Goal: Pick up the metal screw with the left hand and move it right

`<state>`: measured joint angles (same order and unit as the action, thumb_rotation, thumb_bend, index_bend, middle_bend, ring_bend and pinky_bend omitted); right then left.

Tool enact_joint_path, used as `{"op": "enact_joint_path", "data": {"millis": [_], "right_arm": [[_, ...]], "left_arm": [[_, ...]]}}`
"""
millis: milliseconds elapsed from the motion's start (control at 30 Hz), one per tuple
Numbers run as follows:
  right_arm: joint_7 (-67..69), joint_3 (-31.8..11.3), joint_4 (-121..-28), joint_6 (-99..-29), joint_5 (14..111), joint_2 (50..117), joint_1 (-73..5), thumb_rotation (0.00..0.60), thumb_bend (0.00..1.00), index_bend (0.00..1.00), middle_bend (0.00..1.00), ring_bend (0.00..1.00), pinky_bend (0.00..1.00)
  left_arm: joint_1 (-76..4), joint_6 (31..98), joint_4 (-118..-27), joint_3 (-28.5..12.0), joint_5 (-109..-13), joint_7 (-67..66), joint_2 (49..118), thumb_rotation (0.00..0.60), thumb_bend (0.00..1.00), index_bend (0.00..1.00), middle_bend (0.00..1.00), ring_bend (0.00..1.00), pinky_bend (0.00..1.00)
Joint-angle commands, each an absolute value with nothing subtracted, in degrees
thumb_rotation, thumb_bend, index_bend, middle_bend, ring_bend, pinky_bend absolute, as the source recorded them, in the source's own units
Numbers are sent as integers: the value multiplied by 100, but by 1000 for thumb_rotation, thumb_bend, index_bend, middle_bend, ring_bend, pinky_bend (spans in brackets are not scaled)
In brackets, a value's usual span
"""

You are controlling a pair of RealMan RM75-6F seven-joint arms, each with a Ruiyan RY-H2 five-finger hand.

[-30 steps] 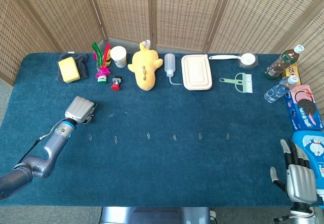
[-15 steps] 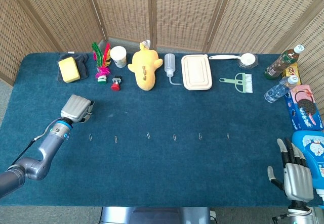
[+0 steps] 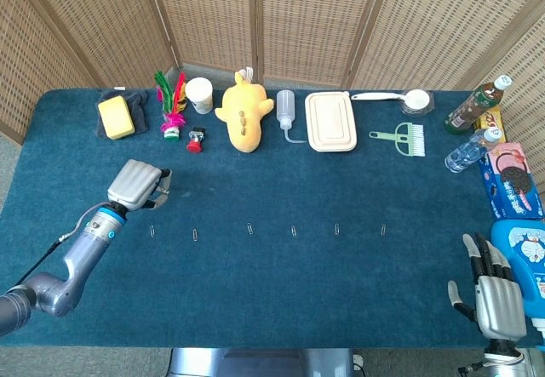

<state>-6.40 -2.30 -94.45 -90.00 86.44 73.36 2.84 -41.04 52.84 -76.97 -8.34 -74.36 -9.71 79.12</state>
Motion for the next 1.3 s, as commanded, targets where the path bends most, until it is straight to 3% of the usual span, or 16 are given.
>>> {"op": "enact_joint_path", "data": {"millis": [33, 633, 1300], "right_arm": [[-693, -198, -9480, -9009, 8724, 7317, 272, 600, 442, 17, 57, 70, 131], [-795, -123, -9558, -9053, 8902, 7342, 269, 600, 442, 20, 52, 70, 130], [-776, -120, -9558, -9041, 8917, 7361, 258, 600, 442, 20, 52, 70, 131]], "left_arm": [[-4188, 5280, -8077, -871, -7550, -900, 7808, 600, 558, 680, 727, 695, 696], [-4513, 5307, -9150, -800, -8067, -789, 8112, 600, 557, 686, 727, 696, 696], [-4980, 4867, -8507, -926, -7616, -957, 9175, 600, 557, 686, 727, 695, 696]]}}
